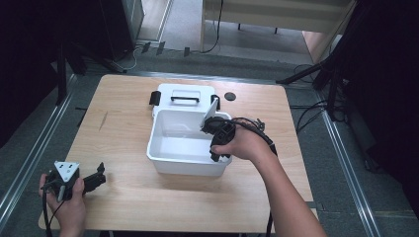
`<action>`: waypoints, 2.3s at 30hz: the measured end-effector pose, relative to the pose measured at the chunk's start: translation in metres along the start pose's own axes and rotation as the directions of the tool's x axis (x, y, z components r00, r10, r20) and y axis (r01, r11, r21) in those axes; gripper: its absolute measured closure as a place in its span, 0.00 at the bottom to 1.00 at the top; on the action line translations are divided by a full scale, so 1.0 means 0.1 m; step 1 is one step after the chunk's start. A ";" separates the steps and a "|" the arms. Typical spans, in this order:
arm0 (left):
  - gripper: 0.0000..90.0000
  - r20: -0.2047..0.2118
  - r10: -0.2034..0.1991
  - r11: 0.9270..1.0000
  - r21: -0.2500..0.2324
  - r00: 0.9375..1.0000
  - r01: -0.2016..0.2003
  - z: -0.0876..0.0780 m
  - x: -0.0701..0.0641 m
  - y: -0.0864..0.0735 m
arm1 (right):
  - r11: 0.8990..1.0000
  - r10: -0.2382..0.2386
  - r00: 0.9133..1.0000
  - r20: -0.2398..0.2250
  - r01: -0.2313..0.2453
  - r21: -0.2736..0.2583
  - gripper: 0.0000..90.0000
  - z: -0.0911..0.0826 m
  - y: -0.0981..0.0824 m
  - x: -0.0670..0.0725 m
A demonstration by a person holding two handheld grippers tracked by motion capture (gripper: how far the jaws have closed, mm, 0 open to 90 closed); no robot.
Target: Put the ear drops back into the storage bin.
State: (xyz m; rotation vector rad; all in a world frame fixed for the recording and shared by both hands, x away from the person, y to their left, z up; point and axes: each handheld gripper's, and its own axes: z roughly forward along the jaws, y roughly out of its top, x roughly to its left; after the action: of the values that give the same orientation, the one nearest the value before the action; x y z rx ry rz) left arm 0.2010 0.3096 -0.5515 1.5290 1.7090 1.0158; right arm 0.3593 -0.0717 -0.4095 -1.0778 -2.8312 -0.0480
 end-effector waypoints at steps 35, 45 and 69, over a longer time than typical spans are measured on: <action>0.00 -0.001 0.001 1.000 0.002 1.000 -0.001 0.00 0.00 0.00 | 0.981 0.123 0.992 0.033 -0.116 -0.158 0.71 -0.80 -0.65 -0.42; 0.00 0.000 0.004 1.000 0.001 1.000 -0.004 0.00 -0.01 0.00 | 0.970 0.183 0.983 0.022 -0.177 -0.165 0.70 -0.75 -0.93 -0.64; 0.00 -0.007 0.009 1.000 -0.002 1.000 -0.009 0.00 -0.01 0.00 | 0.827 0.353 0.930 0.100 -0.261 -0.497 0.00 -0.12 -1.57 -0.96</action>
State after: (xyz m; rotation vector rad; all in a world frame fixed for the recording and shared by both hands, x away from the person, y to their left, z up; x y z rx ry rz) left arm 0.2013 0.3085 -0.5517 1.5348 1.7070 1.0275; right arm 0.3272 -0.2539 -0.4075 -1.7151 -2.8313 -0.6865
